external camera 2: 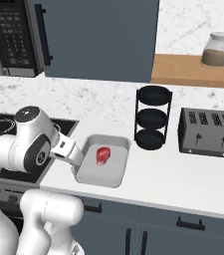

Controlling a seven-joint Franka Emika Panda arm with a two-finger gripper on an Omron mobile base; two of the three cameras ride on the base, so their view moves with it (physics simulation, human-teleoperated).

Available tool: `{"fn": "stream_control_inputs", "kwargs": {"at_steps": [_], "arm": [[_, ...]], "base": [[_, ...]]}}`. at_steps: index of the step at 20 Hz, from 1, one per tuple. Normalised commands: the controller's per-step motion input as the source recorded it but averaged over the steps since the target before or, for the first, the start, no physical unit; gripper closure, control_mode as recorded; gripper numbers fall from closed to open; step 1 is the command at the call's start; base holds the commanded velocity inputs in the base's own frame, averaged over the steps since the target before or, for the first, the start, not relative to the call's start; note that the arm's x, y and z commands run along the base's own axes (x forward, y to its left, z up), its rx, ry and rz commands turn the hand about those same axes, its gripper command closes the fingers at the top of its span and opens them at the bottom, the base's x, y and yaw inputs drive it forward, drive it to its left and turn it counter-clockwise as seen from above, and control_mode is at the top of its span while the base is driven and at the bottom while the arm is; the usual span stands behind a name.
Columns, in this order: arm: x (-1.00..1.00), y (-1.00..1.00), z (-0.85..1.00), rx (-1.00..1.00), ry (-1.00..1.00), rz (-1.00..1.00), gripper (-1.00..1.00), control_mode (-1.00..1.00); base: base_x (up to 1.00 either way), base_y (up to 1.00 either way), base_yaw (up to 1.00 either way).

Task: Place one sweet potato and one steak in each tupperware on the nearby counter, to pack two identical lunches.

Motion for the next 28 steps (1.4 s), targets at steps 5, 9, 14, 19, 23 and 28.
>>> {"fn": "stream_control_inputs", "kwargs": {"at_steps": [5,9,14,19,23,28], "arm": [[0.00,0.00,0.00,0.00,0.00,0.00,-1.00,-1.00],[0.00,0.00,0.00,0.00,0.00,0.00,-1.00,-1.00],[-0.19,-0.23,0.00,0.04,-0.04,-0.05,-1.00,-1.00],[-0.63,-0.83,0.00,0.25,-0.28,-0.30,-1.00,-1.00],[-0.43,-0.82,-0.17,0.21,-0.10,-0.47,-1.00,-1.00],[-0.14,0.14,-0.50,-0.08,0.02,-0.41,-1.00,-1.00]], "base": [[0.00,0.00,0.00],[0.00,0.00,0.00],[-0.01,0.00,0.00],[0.00,0.00,0.00],[0.00,0.00,0.00],[0.00,0.00,0.00]]}}
